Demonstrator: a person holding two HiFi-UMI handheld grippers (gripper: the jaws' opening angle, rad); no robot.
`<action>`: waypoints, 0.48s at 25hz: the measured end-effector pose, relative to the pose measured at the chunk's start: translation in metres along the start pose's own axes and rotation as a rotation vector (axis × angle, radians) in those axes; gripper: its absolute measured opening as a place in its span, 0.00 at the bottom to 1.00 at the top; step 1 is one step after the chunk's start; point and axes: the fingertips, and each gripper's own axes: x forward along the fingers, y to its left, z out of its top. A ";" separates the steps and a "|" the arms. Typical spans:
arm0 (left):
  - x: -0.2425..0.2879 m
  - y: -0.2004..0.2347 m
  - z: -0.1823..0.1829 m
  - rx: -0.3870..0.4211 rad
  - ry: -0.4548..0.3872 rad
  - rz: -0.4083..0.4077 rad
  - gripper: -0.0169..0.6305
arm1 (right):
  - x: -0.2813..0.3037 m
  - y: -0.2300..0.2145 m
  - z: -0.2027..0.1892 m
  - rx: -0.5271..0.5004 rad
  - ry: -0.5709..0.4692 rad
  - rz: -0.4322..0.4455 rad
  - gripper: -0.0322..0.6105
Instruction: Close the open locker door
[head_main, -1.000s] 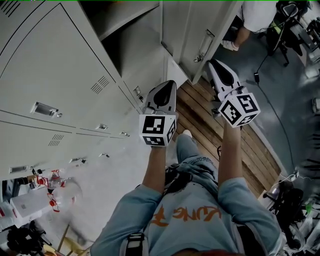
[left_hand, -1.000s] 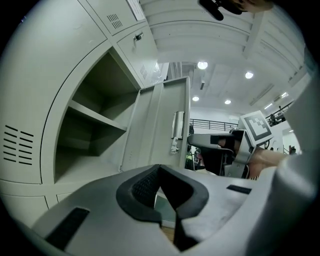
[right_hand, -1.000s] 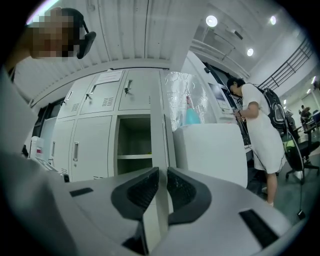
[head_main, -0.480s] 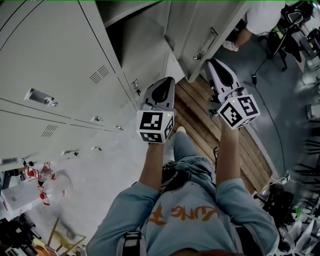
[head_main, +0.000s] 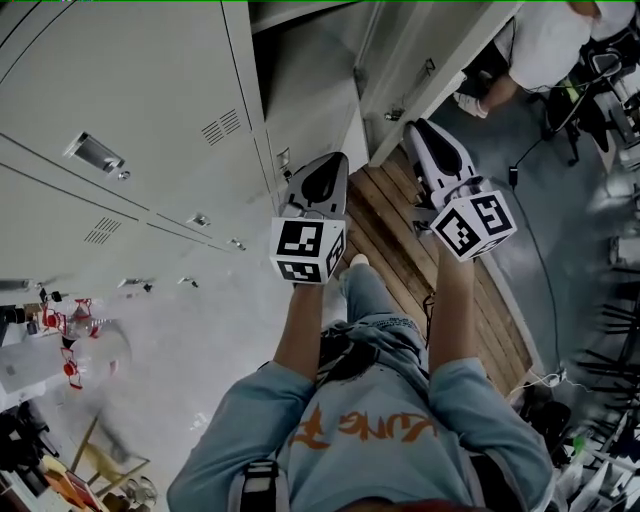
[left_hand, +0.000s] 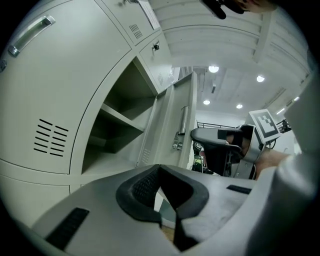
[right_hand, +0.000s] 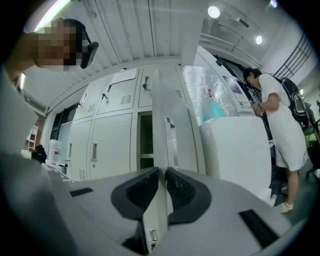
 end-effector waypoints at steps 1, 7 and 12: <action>-0.002 0.002 0.001 0.001 -0.002 0.005 0.05 | 0.003 0.004 0.000 -0.002 0.004 0.008 0.12; -0.019 0.018 0.006 0.005 -0.011 0.052 0.05 | 0.020 0.024 -0.002 -0.017 0.014 0.021 0.12; -0.035 0.033 0.010 0.011 -0.015 0.095 0.05 | 0.038 0.042 -0.003 -0.030 0.017 0.032 0.12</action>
